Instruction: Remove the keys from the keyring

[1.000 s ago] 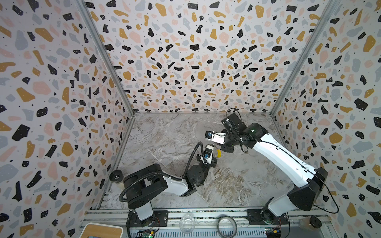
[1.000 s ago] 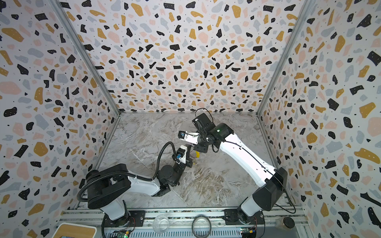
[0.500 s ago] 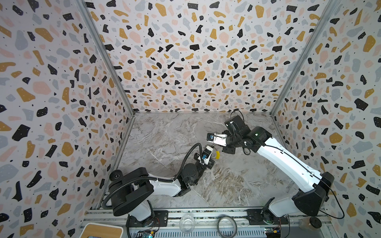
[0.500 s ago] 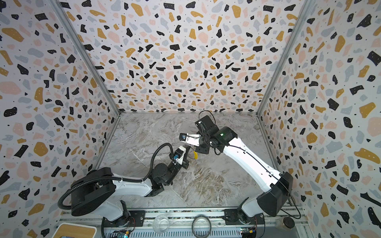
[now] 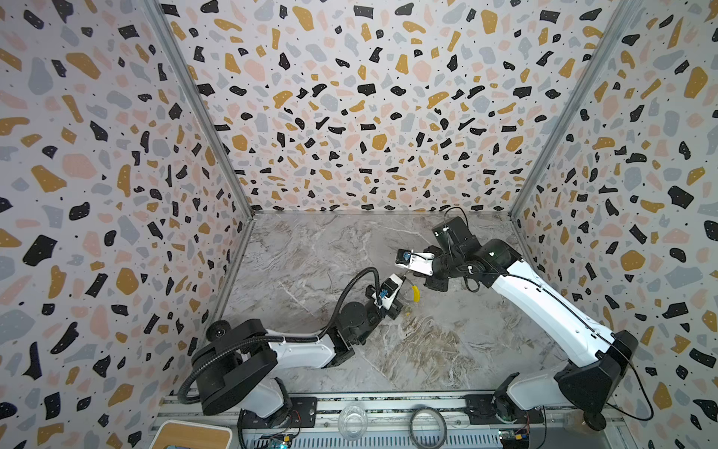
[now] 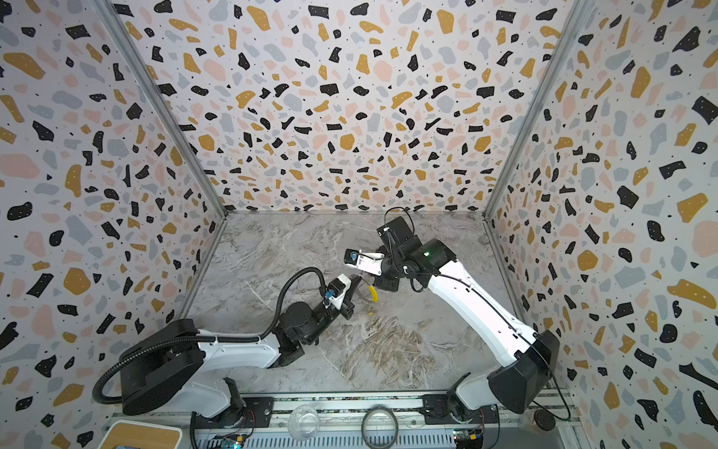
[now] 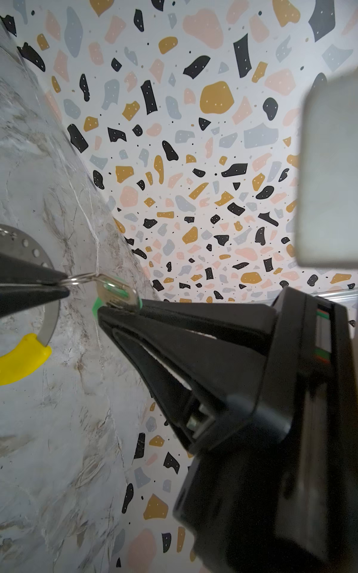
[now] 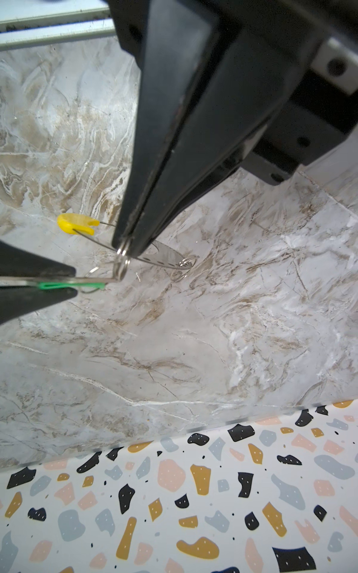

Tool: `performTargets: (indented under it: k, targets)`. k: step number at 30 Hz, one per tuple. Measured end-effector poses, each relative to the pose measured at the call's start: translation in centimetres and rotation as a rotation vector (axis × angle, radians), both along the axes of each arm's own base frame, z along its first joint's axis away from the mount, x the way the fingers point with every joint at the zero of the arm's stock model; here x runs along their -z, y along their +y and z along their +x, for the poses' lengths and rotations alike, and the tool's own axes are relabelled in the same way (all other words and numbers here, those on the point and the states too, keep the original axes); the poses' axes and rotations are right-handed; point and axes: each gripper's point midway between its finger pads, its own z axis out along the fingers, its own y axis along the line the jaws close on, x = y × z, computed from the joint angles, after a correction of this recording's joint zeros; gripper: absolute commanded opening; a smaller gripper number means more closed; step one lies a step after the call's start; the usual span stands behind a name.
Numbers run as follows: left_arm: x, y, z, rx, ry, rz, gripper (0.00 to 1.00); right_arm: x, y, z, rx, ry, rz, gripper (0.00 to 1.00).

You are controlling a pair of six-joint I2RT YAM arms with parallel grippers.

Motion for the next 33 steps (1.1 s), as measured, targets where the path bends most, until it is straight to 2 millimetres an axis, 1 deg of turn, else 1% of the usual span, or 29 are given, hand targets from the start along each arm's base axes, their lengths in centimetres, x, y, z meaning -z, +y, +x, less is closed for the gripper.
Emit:
performTargets:
  k: [2, 6, 9, 16, 20, 26, 33]
  targets:
    - [-0.3, 0.0, -0.1, 0.014, -0.002, -0.005, 0.0, -0.2, 0.0, -0.3, -0.008, 0.007, 0.02, 0.11]
    - [-0.5, -0.2, -0.4, 0.048, 0.0, -0.015, 0.0, -0.4, 0.2, -0.7, -0.032, 0.021, 0.053, 0.2]
    - [-0.8, -0.4, -0.8, 0.077, -0.004, -0.02, 0.0, -0.2, 0.6, -0.9, -0.048, 0.032, 0.072, 0.23]
    - [-0.8, -0.6, -1.0, 0.115, 0.009, -0.023, 0.0, -0.1, 0.8, -1.1, -0.062, 0.03, 0.107, 0.24]
    - [-1.3, -0.4, -1.1, 0.134, 0.01, -0.037, 0.0, -0.5, 0.3, -1.5, -0.06, 0.01, 0.124, 0.25]
    - [-1.6, -0.2, -1.1, 0.161, 0.018, -0.038, 0.0, -1.2, -0.3, -1.8, -0.046, -0.019, 0.149, 0.31]
    - [-1.2, -0.2, -1.2, 0.197, 0.041, -0.035, 0.0, -0.9, -0.7, -1.7, 0.006, -0.034, 0.188, 0.32]
